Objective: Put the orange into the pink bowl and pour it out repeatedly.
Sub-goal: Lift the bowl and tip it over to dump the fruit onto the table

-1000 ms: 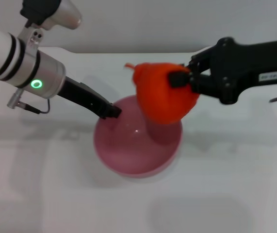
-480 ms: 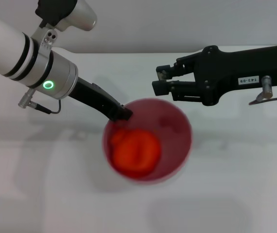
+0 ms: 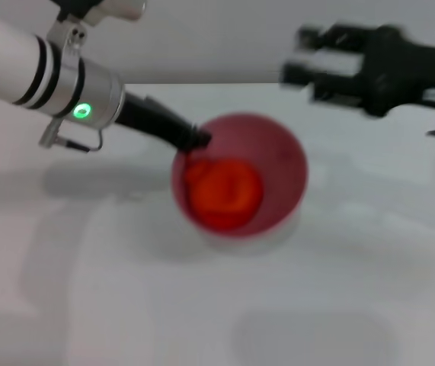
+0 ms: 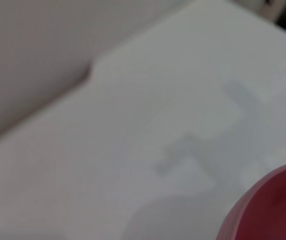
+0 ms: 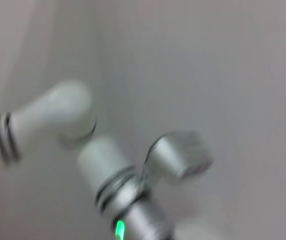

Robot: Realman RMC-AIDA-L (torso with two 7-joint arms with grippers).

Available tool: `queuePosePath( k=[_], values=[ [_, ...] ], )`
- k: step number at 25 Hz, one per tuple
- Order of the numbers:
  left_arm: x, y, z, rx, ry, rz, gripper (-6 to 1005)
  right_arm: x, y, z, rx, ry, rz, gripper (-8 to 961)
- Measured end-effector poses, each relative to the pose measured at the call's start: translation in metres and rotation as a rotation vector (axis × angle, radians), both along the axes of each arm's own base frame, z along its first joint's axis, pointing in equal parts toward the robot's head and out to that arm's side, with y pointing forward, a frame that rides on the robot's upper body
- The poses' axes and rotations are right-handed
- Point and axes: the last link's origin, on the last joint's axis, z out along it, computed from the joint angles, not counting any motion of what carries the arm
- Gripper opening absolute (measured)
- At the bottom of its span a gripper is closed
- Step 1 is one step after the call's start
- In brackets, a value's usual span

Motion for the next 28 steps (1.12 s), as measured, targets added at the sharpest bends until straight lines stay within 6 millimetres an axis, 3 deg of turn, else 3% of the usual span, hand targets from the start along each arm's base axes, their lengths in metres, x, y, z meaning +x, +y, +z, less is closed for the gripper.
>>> queuePosePath(
  k=[5, 9, 15, 22, 28],
  values=[
    [0.014, 0.011, -0.007, 0.147, -0.096, -0.106, 43, 0.053, -0.021, 0.014, 0.376, 0.33, -0.01, 634],
    [0.016, 0.012, -0.021, 0.268, -0.119, -0.2, 43, 0.09, -0.034, 0.012, 0.549, 0.426, -0.09, 634],
    [0.023, 0.001, -0.033, 0.453, -0.143, -0.308, 43, 0.121, -0.047, 0.004, 0.633, 0.464, -0.221, 634],
    [0.029, -0.028, -0.042, 0.675, -0.064, -0.479, 42, 0.161, -0.07, 0.019, 0.832, 0.546, -0.41, 635],
    [0.034, -0.054, -0.063, 0.743, 0.081, -0.689, 42, 0.174, -0.081, 0.019, 0.88, 0.558, -0.474, 635]
  ],
)
